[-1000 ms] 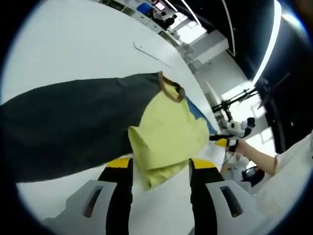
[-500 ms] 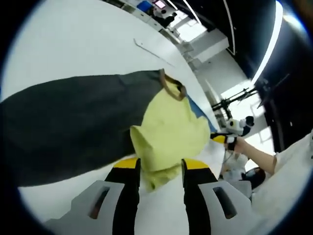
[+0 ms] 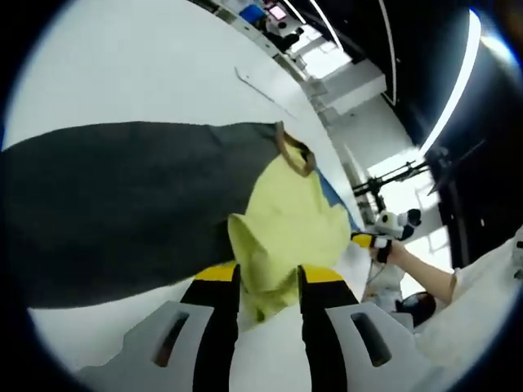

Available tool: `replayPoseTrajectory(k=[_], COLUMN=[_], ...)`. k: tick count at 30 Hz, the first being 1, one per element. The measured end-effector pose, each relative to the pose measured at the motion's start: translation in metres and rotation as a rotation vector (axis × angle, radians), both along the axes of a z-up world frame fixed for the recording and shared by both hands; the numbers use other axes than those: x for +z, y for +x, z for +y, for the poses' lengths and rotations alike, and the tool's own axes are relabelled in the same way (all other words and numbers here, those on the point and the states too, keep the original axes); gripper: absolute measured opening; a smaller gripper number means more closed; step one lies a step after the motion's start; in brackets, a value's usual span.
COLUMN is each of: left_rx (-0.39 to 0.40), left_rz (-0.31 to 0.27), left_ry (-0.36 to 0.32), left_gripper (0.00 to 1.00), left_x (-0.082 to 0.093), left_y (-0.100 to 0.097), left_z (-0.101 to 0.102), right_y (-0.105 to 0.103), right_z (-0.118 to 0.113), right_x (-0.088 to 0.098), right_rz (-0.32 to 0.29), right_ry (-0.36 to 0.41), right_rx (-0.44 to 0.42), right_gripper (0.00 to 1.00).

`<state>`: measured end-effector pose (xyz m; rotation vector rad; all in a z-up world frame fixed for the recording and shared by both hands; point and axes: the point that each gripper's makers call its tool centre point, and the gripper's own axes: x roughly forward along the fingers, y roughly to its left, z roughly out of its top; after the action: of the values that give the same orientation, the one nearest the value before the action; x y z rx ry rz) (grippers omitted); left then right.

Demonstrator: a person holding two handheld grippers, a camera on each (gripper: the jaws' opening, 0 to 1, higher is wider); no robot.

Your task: Fold the garment on the visible template until the final outline fits inside the template.

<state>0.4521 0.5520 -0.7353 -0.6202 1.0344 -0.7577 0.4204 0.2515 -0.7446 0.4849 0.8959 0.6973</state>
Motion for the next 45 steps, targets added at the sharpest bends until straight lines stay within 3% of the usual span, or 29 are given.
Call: replayPoseTrajectory(k=[16,24,28,32,45], left_rx=[-0.009,0.007,0.021,0.02,0.027], left_rz=[0.042,0.059,0.06,0.056,0.045], left_ry=[-0.001,-0.004,-0.002,-0.004,0.002], left_gripper=[0.16,0.1,0.02,0.01,0.0], left_x=[-0.007,-0.01,-0.011,-0.01,0.007], left_y=[-0.003,-0.001,0.001,0.001,-0.002], left_z=[-0.001,0.002,0.003,0.003,0.009], right_y=[-0.006,-0.007,-0.005,-0.006,-0.004], right_z=[-0.001,-0.003,-0.004,-0.005,-0.012], right_x=[-0.006,-0.009,-0.01,-0.009,0.009], right_rz=[0.037,0.039,0.035,0.038,0.007], right_ry=[0.022,0.012,0.004,0.008,0.015], right_rx=[-0.017,-0.03,-0.037,-0.038,-0.053], right_gripper=[0.16,0.11,0.04,0.04,0.04])
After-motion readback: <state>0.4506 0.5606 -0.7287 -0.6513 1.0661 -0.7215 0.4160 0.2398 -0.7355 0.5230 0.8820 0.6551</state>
